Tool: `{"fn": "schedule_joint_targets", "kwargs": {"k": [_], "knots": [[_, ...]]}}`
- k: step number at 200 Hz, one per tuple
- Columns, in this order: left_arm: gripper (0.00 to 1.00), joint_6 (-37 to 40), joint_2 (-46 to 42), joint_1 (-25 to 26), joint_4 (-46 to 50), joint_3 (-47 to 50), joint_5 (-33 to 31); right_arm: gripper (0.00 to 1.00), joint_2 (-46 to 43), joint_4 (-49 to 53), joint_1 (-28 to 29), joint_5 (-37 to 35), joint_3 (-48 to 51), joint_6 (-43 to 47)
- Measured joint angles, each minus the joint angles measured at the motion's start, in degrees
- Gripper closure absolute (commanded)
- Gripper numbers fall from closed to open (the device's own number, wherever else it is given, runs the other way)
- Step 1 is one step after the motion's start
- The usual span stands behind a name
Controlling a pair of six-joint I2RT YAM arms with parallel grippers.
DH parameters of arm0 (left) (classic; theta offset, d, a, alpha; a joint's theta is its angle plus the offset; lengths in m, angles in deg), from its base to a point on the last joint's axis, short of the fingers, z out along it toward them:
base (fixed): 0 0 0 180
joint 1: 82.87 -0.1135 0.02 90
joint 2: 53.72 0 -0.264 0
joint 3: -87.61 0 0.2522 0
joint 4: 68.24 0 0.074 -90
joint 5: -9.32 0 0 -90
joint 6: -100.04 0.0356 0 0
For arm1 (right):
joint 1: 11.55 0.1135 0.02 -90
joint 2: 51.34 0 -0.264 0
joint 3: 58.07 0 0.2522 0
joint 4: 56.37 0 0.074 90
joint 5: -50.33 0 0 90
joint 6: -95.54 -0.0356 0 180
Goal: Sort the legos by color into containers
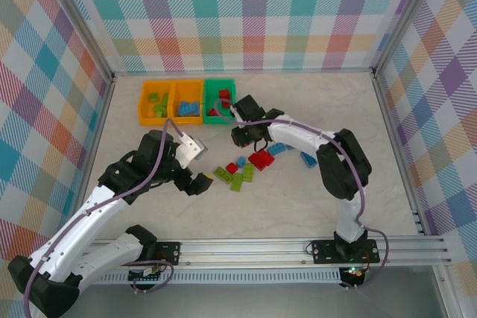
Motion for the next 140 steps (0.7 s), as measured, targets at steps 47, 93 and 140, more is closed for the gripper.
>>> {"fn": "schedule_joint_targets", "kwargs": {"k": [47, 93, 140], "knots": [[0.0, -3.8, -0.1, -1.2, -3.4, 1.3, -12.5, 0.74, -0.1, -18.8, 0.0, -0.3, -3.6, 0.3], [0.0, -4.2, -0.1, -1.5, -5.4, 2.7, -18.7, 0.76, 13.7, -32.2, 0.0, -5.1, -13.4, 3.8], [0.0, -4.2, 0.0, -1.5, -6.3, 3.0, -20.6, 0.63, 27.8, -29.9, -0.2, -8.0, -28.0, 7.4]]}}
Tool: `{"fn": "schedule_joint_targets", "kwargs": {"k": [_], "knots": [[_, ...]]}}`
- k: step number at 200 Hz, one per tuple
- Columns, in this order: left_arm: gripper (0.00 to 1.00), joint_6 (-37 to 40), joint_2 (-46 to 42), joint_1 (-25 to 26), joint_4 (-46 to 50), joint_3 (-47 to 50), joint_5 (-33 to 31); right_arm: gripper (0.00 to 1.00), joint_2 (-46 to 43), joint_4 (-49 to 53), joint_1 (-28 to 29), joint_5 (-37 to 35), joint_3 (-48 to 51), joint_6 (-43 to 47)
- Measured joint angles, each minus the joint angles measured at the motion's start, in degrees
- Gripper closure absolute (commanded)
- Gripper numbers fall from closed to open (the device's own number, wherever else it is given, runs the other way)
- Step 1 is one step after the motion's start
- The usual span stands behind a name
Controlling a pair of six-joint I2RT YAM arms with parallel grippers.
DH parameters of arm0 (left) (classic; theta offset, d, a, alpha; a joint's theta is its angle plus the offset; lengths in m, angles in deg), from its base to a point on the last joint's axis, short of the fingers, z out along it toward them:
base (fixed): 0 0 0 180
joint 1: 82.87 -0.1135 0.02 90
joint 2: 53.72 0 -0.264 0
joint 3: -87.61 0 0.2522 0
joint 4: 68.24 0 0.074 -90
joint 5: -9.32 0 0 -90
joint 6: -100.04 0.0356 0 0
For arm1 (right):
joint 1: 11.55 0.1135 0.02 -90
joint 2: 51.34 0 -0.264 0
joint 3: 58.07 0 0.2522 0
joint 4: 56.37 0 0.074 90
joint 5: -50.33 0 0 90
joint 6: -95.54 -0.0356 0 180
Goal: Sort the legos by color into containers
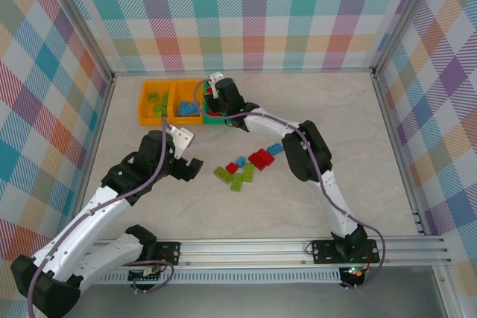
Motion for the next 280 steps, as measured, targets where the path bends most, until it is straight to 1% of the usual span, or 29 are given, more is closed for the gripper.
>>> {"fn": "schedule_joint_targets", "kwargs": {"k": [11, 28, 55, 81, 93, 107, 120, 137, 152, 171, 191, 205, 217, 242, 259, 263, 280], "knots": [[0.0, 0.0, 0.0, 0.0, -0.2, 0.1, -0.5, 0.52, 1.8, 1.5, -0.2, -0.4, -2.3, 0.3], [0.0, 0.0, 0.1, 0.0, -1.1, 0.4, -1.4, 0.42, 2.7, 3.6, -0.2, -1.0, -3.4, 0.3], [0.0, 0.0, 0.6, 0.0, -1.4, 0.7, -2.3, 0.42, 2.1, 4.2, -0.2, -1.0, -2.6, 0.7], [0.0, 0.0, 0.9, 0.0, -1.4, 0.7, -2.4, 0.4, -1.9, 4.4, -0.2, -0.9, 2.8, 0.6], [0.0, -0.2, 1.0, 0.0, -1.4, 0.7, -2.5, 0.39, -5.8, 4.0, -0.2, -0.5, 7.5, 0.5], [0.0, -0.3, 1.1, 0.0, -1.4, 0.7, -2.4, 0.36, -12.4, 3.4, -0.2, 0.5, 14.8, 0.1], [0.0, -0.7, 1.1, 0.0, -1.4, 0.7, -1.9, 0.34, -20.5, 3.0, -0.6, 2.3, 22.4, -0.4], [0.0, -2.2, 2.3, 0.0, -0.7, 0.1, 0.3, 0.3, -31.8, 3.5, -1.1, 5.6, 31.2, -1.9], [0.0, -5.1, 6.7, 0.0, 2.5, -3.6, 3.1, 0.27, -41.8, 4.3, -1.8, 9.0, 38.4, -3.3], [0.0, -10.3, 13.9, 0.2, 4.3, -9.5, 6.0, 0.23, -53.9, 8.6, -2.5, 13.1, 46.6, -5.5], [0.02, -15.7, 20.4, 0.9, 3.4, -12.9, 9.9, 0.15, -64.7, 16.6, -2.8, 17.1, 54.2, -9.1], [0.03, -18.3, 24.6, 1.8, 2.4, -13.7, 12.7, 0.09, -70.2, 23.6, -2.8, 20.2, 57.6, -11.3], [0.04, -19.3, 29.2, 3.4, 1.7, -14.9, 13.9, 0.0, -73.3, 30.2, -2.8, 22.8, 58.6, -13.1], [0.09, -18.7, 39.6, 7.8, 1.9, -19.7, 12.7, 0.0, -77.6, 39.5, -2.7, 27.2, 59.4, -15.1], [0.15, -17.7, 46.6, 10.6, 1.9, -24.0, 11.5, 0.0, -79.6, 43.8, -2.7, 27.8, 60.2, -15.9], [0.2, -17.3, 47.8, 10.9, 1.9, -24.7, 11.2, 0.0, -80.0, 44.7, -2.7, 27.8, 60.4, -16.2], [0.28, -16.2, 52.7, 11.9, 1.8, -27.5, 10.4, 0.0, -81.1, 47.6, -2.7, 27.1, 61.5, -17.2]]}}
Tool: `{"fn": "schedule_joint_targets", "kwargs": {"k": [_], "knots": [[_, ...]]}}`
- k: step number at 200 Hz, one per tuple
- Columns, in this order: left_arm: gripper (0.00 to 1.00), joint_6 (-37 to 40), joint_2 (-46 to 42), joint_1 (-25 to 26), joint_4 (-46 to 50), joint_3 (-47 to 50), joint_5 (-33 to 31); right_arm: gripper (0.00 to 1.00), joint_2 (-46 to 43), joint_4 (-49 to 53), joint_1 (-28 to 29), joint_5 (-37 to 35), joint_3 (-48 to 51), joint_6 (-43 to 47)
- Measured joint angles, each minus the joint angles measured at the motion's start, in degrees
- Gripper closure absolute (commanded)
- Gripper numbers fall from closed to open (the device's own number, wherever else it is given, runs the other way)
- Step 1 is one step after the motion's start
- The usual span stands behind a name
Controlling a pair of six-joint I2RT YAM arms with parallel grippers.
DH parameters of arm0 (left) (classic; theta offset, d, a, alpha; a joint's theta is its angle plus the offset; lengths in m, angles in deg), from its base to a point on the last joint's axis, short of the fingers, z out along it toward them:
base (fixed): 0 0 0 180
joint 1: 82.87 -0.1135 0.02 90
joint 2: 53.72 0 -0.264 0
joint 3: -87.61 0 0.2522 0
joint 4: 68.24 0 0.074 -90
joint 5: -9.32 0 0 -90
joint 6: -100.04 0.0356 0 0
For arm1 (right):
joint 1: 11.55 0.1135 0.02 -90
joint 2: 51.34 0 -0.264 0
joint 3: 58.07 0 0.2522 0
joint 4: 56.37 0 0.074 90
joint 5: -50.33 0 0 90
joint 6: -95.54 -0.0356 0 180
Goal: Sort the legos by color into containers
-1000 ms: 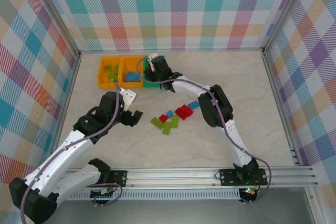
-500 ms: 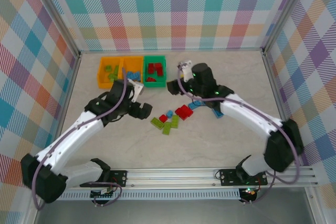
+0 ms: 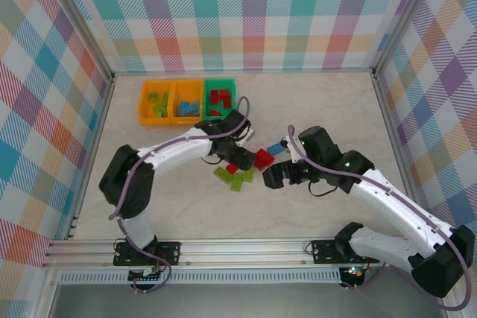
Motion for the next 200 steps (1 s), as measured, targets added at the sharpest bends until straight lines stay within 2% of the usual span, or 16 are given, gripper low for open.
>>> {"fn": "schedule_joint_targets", "kwargs": {"k": [35, 60, 78, 128, 168, 200], "knots": [[0.35, 2.7, 6.9, 0.2, 1.6, -4.5, -0.3, 0.0, -3.0, 2.9, 0.0, -1.2, 1.8, -2.0], [0.52, 4.2, 10.6, 0.2, 3.0, -7.5, -1.8, 0.0, -4.6, 4.2, 0.0, -2.1, 2.3, -3.4], [0.59, 4.7, 12.3, 0.2, 3.2, -8.2, -3.0, 0.0, -5.3, 5.3, 0.0, -2.6, 2.3, -4.4], [0.72, 4.9, 15.0, 0.2, 3.1, -8.5, -4.2, 0.0, -8.7, 7.3, 0.0, -3.8, 2.4, -6.9], [0.81, 3.9, 13.2, -0.2, 0.4, -6.6, -3.9, 0.0, -8.6, 7.2, 0.0, -4.6, 2.3, -7.6], [0.82, 1.4, 3.9, -3.4, -2.9, -2.6, -2.5, 0.0, -8.7, 5.7, 0.0, -5.7, 2.3, -8.6]]}}
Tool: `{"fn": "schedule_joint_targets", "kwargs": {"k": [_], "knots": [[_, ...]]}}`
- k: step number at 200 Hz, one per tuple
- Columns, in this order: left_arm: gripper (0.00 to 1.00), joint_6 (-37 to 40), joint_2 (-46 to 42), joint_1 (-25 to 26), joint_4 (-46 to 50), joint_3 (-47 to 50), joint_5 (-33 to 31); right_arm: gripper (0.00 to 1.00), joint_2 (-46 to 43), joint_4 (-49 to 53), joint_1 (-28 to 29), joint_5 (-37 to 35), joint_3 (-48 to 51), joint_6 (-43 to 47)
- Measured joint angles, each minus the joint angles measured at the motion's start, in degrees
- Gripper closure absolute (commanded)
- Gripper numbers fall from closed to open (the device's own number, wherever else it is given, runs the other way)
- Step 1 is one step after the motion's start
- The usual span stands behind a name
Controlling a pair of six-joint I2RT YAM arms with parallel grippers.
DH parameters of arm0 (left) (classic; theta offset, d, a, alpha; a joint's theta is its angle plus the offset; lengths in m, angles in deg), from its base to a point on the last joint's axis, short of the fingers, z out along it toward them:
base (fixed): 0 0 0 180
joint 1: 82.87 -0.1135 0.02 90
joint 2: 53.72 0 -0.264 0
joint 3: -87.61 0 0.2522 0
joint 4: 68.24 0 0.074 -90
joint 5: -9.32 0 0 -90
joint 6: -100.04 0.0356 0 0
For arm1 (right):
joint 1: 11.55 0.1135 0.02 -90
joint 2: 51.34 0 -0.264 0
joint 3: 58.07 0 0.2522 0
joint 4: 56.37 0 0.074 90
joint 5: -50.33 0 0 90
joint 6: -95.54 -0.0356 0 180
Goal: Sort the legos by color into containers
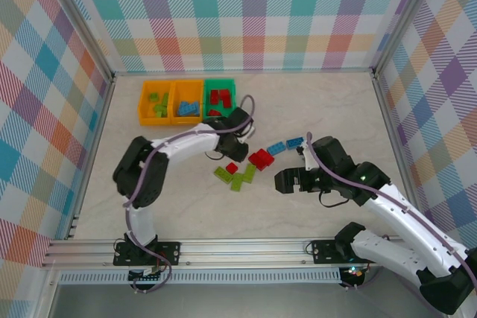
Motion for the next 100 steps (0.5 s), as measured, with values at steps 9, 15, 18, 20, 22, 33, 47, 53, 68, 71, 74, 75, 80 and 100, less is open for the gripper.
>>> {"fn": "schedule_joint_targets", "kwargs": {"k": [9, 15, 18, 20, 22, 33, 47, 53, 68, 71, 74, 75, 80, 100], "knots": [[0.82, -0.7, -3.1, -2.1, -1.3, 0.1, -0.2, 0.0, -0.3, -0.9, 0.0, -0.3, 0.0, -0.2], [0.82, -1.3, -5.2, -4.1, -2.5, 0.1, -0.7, 0.0, -0.7, -1.6, 0.0, -0.5, 0.0, -0.3], [0.82, -1.5, -6.1, -5.0, -3.0, 0.0, -1.2, 0.0, -0.9, -1.9, 0.0, -0.7, 0.0, -0.3], [0.81, -1.6, -6.4, -5.5, -3.3, 0.0, -1.4, 0.0, -1.1, -2.1, 0.0, -0.9, 0.0, -0.3], [0.81, -1.7, -7.0, -6.2, -3.6, -0.1, -1.5, 0.0, -1.2, -2.3, 0.0, -0.9, 0.0, -0.3], [0.81, -2.6, -8.7, -9.7, -5.2, -1.1, -3.5, 0.0, -1.9, -3.5, 0.0, -1.3, 0.0, -0.4], [0.81, -3.3, -8.9, -14.0, -7.4, -3.1, -6.4, 0.0, -2.1, -4.9, 0.0, -1.5, 0.0, -0.4], [0.81, -3.8, -8.3, -15.9, -8.2, -3.9, -7.9, 0.0, -2.1, -5.4, 0.0, -1.5, 0.0, -0.4], [0.81, -4.6, -6.0, -19.6, -9.9, -6.1, -10.4, 0.0, -1.6, -6.0, 0.0, -1.5, 0.0, -0.4], [0.81, -4.8, -5.4, -20.3, -10.1, -6.6, -10.7, 0.0, -1.4, -6.1, 0.0, -1.5, 0.0, -0.4], [0.8, -5.0, -4.5, -21.0, -10.5, -7.3, -11.0, 0.0, -1.2, -6.2, 0.0, -1.4, 0.0, -0.4], [0.8, -5.0, -4.3, -21.2, -10.5, -7.5, -11.1, 0.0, -1.2, -6.2, 0.0, -1.4, 0.0, -0.4], [0.79, -5.2, -2.8, -22.2, -10.8, -8.7, -11.3, 0.0, -1.0, -6.3, 0.0, -1.4, 0.0, -0.4], [0.7, -5.8, 4.1, -25.2, -10.9, -14.6, -11.8, 0.0, -0.7, -6.7, 0.0, -1.4, 0.0, -0.6]]}}
